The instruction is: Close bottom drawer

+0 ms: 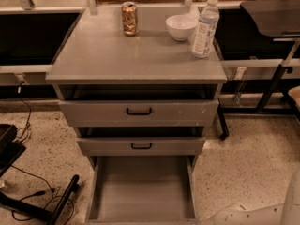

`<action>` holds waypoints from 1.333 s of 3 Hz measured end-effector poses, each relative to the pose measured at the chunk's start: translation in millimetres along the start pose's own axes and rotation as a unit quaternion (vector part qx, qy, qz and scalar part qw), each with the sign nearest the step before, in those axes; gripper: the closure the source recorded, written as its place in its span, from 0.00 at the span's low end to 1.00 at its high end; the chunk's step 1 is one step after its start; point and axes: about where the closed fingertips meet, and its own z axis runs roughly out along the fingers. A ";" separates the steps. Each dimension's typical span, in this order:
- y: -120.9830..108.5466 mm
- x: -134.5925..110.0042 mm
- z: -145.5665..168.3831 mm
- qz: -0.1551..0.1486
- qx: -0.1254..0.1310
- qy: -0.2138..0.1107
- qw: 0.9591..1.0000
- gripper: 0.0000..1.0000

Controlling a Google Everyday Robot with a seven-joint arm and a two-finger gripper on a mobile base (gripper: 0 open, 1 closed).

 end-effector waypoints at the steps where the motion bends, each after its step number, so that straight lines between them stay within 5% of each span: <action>1: -2.8 -4.2 55.6 0.003 -0.031 -0.027 0.999 1.00; 3: -7.3 -10.9 162.0 0.009 -0.059 -0.135 0.989 1.00; 4: -12.4 -19.5 197.2 -0.011 -0.065 -0.165 0.984 1.00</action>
Offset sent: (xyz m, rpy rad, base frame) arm -0.0153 0.0612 -0.1908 0.3612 -0.0677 -0.0276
